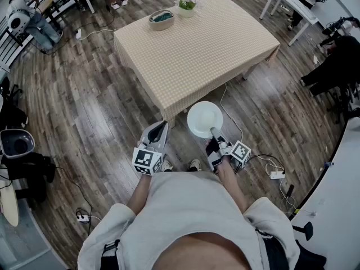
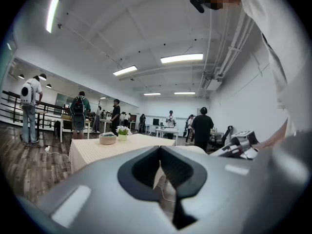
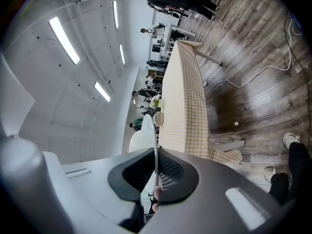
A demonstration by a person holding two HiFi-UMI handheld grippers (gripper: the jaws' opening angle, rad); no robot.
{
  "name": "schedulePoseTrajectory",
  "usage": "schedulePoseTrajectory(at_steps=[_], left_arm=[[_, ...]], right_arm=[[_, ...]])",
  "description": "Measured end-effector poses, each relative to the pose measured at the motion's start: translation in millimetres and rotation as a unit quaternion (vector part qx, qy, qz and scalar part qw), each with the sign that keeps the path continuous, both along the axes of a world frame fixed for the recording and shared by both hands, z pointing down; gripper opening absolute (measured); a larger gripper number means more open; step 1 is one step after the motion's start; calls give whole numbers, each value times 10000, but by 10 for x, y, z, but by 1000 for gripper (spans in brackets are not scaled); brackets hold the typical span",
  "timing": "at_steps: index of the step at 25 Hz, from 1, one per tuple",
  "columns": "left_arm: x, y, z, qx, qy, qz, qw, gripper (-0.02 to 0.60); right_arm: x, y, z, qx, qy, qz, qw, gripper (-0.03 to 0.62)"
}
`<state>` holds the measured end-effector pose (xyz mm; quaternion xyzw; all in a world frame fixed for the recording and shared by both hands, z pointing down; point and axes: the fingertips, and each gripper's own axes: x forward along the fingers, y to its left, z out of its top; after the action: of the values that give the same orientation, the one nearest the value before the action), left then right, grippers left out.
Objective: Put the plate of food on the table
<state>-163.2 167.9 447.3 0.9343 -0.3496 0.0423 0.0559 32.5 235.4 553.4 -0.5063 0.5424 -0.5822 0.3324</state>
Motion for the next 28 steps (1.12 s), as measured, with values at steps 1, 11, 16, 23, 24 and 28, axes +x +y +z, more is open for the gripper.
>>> schedulePoseTrajectory(at_steps=[1,11,16,23,24,28], left_arm=[[3,4,-1,2,-3,10,10000,11],[21,38,31,-33,-35,12,10000,11],[40,54,8,-5,-22,-13,10000,11],[173,90,14,-5,-69,-84,9999,9],[200,95,23,-3,-79,-99,9999,9],[303,112,63,-30,-119,-193,9997,11]], right_arm=[[-11,-13,-9,67,-52,-6,10000,8],[-34,-23,15,-25,15,-136,9999,8],[-39,-46,-12,85,-88,-176,9998,8],[96,-42,-22,93,-110,-256,9996,9],[126,-35,-8,63,-87,-276,9996,11],[224,-47,21,81,-122,-374,9992,12]])
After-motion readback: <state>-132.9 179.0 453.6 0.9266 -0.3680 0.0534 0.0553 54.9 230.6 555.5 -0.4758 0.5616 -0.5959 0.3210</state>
